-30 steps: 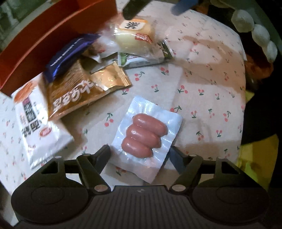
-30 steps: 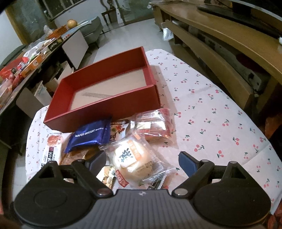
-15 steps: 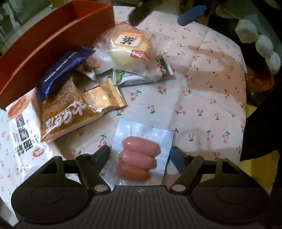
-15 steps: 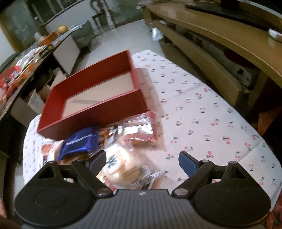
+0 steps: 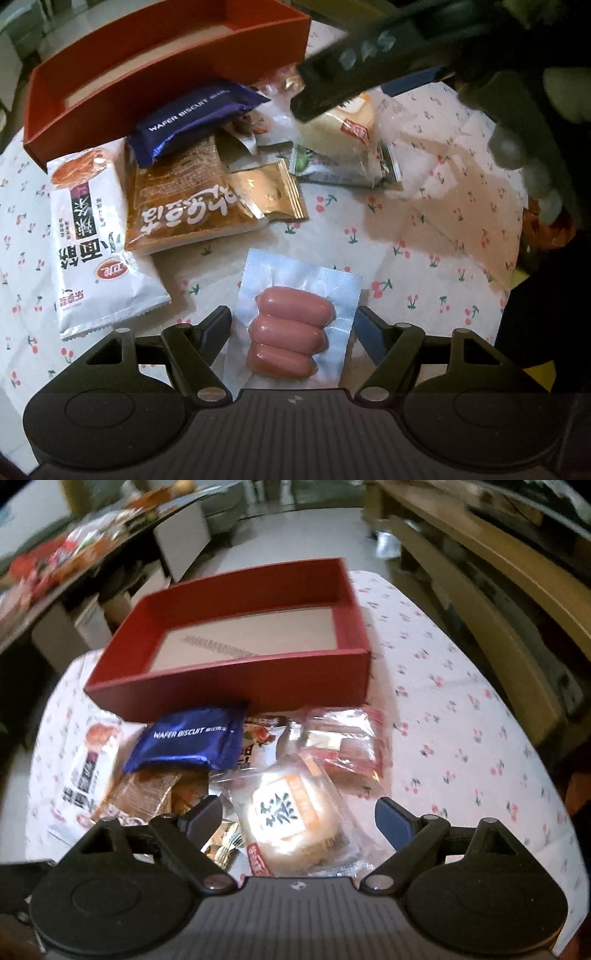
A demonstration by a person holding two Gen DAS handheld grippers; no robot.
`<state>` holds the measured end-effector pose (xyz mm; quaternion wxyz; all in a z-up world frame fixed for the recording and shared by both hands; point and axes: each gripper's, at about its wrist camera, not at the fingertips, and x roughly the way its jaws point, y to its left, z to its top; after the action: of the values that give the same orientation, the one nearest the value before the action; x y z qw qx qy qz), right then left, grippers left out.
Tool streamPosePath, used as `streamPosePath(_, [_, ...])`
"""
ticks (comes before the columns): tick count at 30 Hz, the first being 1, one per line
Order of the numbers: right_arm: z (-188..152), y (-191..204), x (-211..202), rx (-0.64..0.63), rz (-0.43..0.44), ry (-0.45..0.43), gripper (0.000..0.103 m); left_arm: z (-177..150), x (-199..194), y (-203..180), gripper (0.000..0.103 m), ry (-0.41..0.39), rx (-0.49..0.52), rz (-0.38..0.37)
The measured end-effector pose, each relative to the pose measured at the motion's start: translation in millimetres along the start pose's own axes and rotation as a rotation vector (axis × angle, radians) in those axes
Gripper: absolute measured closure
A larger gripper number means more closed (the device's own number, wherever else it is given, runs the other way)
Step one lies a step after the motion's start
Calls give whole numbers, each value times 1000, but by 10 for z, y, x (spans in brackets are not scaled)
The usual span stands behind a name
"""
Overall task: Organize snacks
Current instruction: 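Close the right gripper on the clear bun bag while the left gripper hovers over the snacks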
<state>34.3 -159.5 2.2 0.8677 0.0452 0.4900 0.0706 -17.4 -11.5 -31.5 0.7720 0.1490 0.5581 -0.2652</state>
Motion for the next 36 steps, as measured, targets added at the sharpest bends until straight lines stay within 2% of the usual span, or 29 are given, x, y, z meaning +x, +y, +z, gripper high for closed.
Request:
streamPosePath(4, [7,27,209,-57,-35,57,8,25,24,54,25,6,-31,6])
streamPosePath(7, [-43,30,279,-74,-29,87,23,26,76,97,25,21,-52,20])
streamPosePath(9, [-68,44,236,-77,-28,69,35,29,68,93,25,15,-57,28])
streamPosePath(11, [-87,42,200,-74,-43,51,38,35,62,109,25,10,-76,27])
streamPosePath(22, [-208,26,47,-77,-37,29,40,-34,-79,183,25,-28,-150,37])
streamPosePath(36, [-412,64,-292,-43,-21,-37,40,-9,-203,185,25,-75,-181,44])
